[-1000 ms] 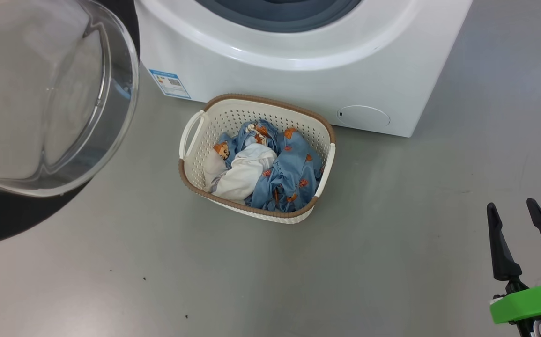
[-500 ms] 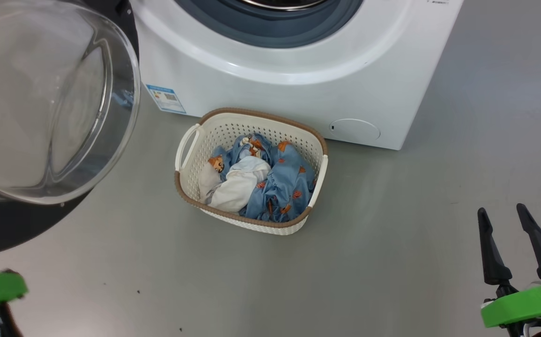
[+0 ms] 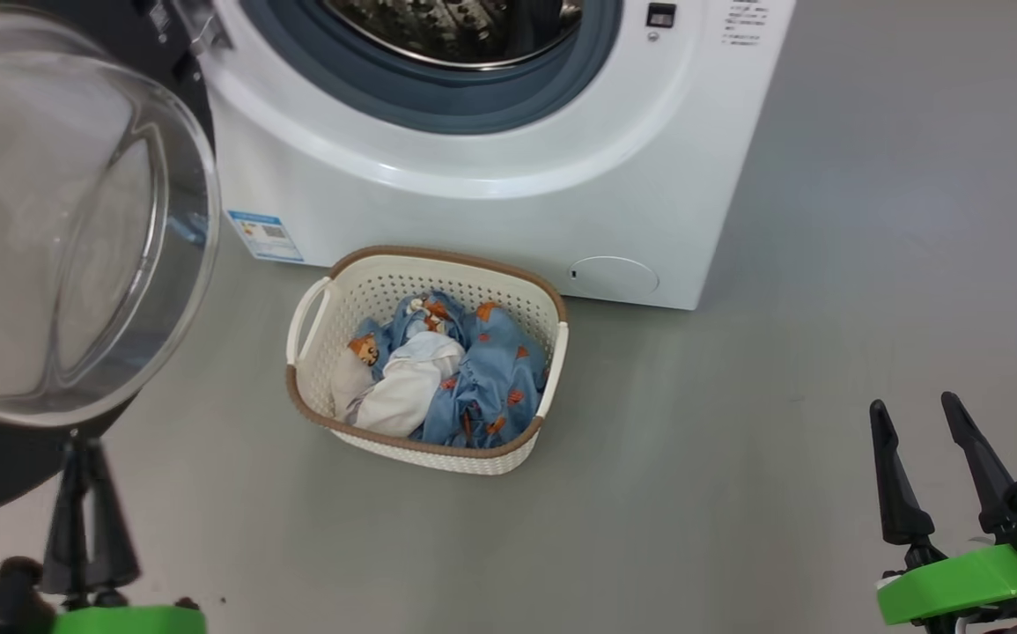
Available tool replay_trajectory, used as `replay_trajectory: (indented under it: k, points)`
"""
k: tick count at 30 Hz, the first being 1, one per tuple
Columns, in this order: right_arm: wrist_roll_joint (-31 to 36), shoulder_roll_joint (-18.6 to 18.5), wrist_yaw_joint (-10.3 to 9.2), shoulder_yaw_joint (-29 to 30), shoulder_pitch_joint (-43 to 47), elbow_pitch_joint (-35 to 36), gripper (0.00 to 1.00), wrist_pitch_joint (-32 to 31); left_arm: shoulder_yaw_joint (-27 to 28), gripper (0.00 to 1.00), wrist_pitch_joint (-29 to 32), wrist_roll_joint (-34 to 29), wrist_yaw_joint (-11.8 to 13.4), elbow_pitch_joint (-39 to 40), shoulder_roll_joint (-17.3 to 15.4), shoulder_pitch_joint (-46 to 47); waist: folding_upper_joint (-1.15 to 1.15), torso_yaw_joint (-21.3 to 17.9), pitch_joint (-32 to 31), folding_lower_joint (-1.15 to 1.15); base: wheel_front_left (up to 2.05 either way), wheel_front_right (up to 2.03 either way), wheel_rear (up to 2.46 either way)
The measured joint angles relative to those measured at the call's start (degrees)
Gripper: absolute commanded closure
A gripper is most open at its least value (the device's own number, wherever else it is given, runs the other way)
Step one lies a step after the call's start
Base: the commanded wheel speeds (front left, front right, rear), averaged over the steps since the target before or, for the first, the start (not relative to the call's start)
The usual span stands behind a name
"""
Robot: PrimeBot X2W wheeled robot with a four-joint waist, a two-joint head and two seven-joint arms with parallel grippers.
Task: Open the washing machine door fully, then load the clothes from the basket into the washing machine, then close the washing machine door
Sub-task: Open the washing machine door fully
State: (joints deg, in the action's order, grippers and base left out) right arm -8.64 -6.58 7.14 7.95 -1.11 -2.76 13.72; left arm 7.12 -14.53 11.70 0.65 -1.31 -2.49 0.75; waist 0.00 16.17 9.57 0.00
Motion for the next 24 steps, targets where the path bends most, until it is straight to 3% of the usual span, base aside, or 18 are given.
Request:
replay_trajectory:
  k: [2, 4, 5, 24]
  points:
    - [0.1, 0.3, 0.00, -0.1, 0.0, 0.3, 0.00, 0.0, -1.7, 0.45, 0.0, 0.0, -0.4, 0.4, 0.3, -0.5, 0.00, -0.7, -0.3, 0.00, 0.00, 0.00, 0.00]
    - [0.5, 1.0, 0.00, -0.5, 0.0, 0.6, 0.00, 0.0, -3.5, 0.22, 0.0, -0.1, -0.4, 0.6, 0.4, -0.5, 0.00, -1.9, -0.7, 0.00, 0.00, 0.00, 0.00]
    - [0.8, 1.0, 0.00, -0.7, 0.0, 0.7, 0.00, 0.0, -3.9, 0.00, 0.0, -0.1, -0.4, 0.6, 0.4, -0.6, 0.00, -2.3, -0.8, 0.00, 0.00, 0.00, 0.00]
    - [1.5, 2.6, 0.00, -2.0, 1.4, 1.9, 0.00, 0.5, -7.2, 0.00, 4.3, -0.5, -1.4, -1.1, -0.5, -1.1, 0.00, -11.1, -3.9, 0.00, 0.00, 0.00, 0.00]
